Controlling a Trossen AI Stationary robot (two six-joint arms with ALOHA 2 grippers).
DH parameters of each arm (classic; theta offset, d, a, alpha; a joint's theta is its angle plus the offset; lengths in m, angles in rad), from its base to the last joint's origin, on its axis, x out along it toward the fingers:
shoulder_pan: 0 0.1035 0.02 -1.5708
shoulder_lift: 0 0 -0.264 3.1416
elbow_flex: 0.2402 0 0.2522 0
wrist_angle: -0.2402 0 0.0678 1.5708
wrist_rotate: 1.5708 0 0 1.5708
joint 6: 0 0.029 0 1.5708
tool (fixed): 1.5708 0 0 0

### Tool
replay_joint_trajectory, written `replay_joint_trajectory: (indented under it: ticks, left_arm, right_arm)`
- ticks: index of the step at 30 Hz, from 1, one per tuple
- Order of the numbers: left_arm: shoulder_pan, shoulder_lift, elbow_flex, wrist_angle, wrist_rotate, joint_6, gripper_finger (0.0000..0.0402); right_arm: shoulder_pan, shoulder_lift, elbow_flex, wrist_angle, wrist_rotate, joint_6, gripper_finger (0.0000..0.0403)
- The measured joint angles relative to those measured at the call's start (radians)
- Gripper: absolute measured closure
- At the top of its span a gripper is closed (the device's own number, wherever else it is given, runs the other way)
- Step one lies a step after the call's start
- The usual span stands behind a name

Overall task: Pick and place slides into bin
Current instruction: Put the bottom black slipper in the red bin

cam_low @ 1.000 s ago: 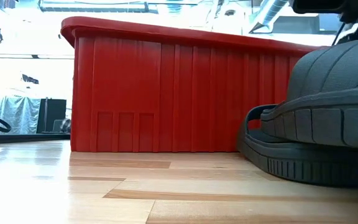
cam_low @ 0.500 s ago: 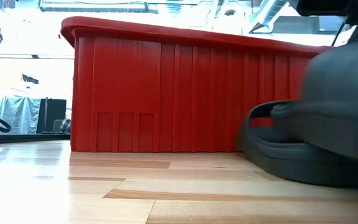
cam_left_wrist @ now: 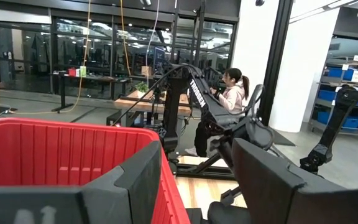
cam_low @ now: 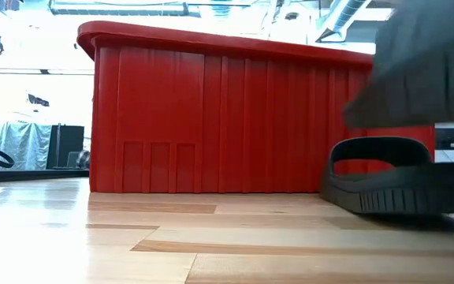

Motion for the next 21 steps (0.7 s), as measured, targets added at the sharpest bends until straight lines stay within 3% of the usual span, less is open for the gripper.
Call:
replay_joint_trajectory:
  ticks: [9, 21]
  left_arm:
    - [0.000, 0.000, 0.000, 0.000, 0.000, -0.005, 0.0214]
    - [0.000, 0.000, 0.000, -0.001, 0.015, -0.036, 0.0214]
  right_arm:
    - [0.000, -0.002, 0.083, -0.003, -0.064, -0.024, 0.0401]
    - [-0.016, -0.042, 0.136, -0.021, -0.010, -0.133, 0.0402]
